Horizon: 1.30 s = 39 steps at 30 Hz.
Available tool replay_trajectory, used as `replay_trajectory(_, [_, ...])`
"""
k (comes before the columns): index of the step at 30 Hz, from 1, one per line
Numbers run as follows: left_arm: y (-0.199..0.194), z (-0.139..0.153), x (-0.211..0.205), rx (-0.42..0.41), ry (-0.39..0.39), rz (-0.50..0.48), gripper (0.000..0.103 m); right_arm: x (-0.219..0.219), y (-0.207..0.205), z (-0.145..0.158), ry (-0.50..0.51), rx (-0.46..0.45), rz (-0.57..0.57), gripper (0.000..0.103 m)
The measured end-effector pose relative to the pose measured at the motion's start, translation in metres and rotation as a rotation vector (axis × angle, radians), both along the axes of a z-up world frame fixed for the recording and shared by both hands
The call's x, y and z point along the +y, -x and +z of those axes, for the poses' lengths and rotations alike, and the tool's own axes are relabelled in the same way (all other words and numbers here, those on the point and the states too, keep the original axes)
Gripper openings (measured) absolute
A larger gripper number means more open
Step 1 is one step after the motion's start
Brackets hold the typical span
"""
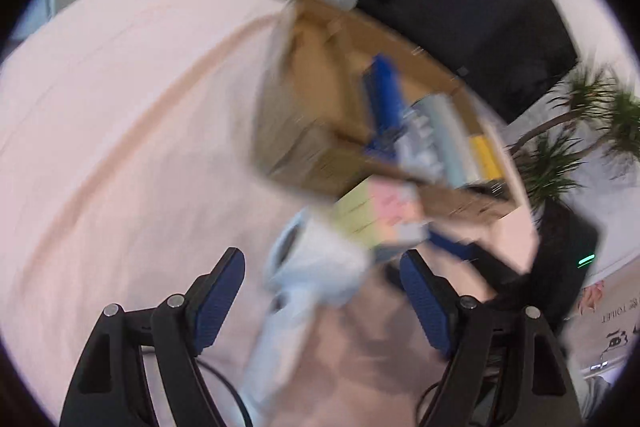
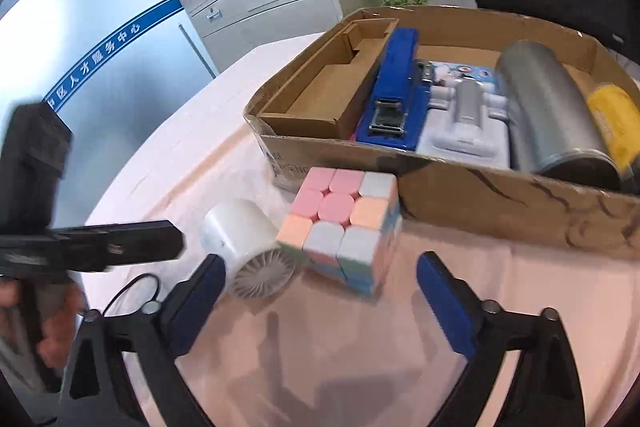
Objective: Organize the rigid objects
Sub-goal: 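Reach both grippers to the pastel Rubik's cube and grasp it, then lift the cube and lower it into the box beside the phone stand, release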
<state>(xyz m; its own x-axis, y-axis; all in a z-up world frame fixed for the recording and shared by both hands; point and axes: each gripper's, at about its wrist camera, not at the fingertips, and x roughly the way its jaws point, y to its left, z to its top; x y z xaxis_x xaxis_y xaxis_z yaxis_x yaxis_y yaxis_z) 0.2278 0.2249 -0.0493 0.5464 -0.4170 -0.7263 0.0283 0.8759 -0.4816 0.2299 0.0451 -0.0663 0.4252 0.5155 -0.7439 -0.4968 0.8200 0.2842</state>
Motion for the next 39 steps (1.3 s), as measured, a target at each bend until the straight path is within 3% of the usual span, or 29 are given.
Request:
replay_trajectory(2, [-0.015, 0.005, -0.013, -0.026, 0.029, -0.045, 0.079, -0.004, -0.001, -0.004, -0.018, 0.009, 0.025, 0.081])
replay_trajectory(7, [-0.062, -0.019, -0.046, 0.084, 0.050, -0.146, 0.076, -0.015, -0.005, -0.006, -0.029, -0.032, 0.092, 0.071])
replay_trajectory(10, [-0.072, -0.025, -0.058, 0.115, 0.018, -0.161, 0.057, -0.008, -0.010, -0.008, -0.004, -0.039, 0.147, 0.060])
replay_trajectory(12, [-0.071, -0.024, -0.060, 0.120, 0.001, -0.160, 0.056, -0.005, -0.010, -0.008, 0.008, -0.052, 0.139, 0.056])
replay_trajectory(15, [-0.063, -0.018, -0.058, 0.112, 0.005, -0.144, 0.045, -0.007, -0.008, -0.005, -0.008, -0.061, 0.121, 0.055])
replay_trajectory(23, [-0.024, 0.039, -0.085, 0.005, -0.056, -0.089, 0.044, -0.028, 0.024, 0.035, -0.041, -0.125, 0.094, 0.046])
replay_trajectory(27, [-0.030, 0.077, -0.106, -0.100, -0.098, -0.108, 0.044, -0.047, 0.032, 0.073, -0.046, -0.225, 0.055, 0.046])
replay_trajectory(32, [-0.095, 0.107, -0.117, -0.174, -0.111, -0.124, 0.044, -0.064, -0.022, 0.113, -0.042, -0.323, 0.010, 0.046])
replay_trajectory(36, [-0.165, 0.105, -0.119, -0.120, -0.073, -0.157, 0.044, -0.071, -0.086, 0.121, -0.009, -0.330, -0.001, 0.046])
replay_trajectory(39, [-0.198, 0.091, -0.120, -0.057, -0.069, -0.169, 0.044, -0.074, -0.129, 0.113, 0.024, -0.279, 0.000, 0.046])
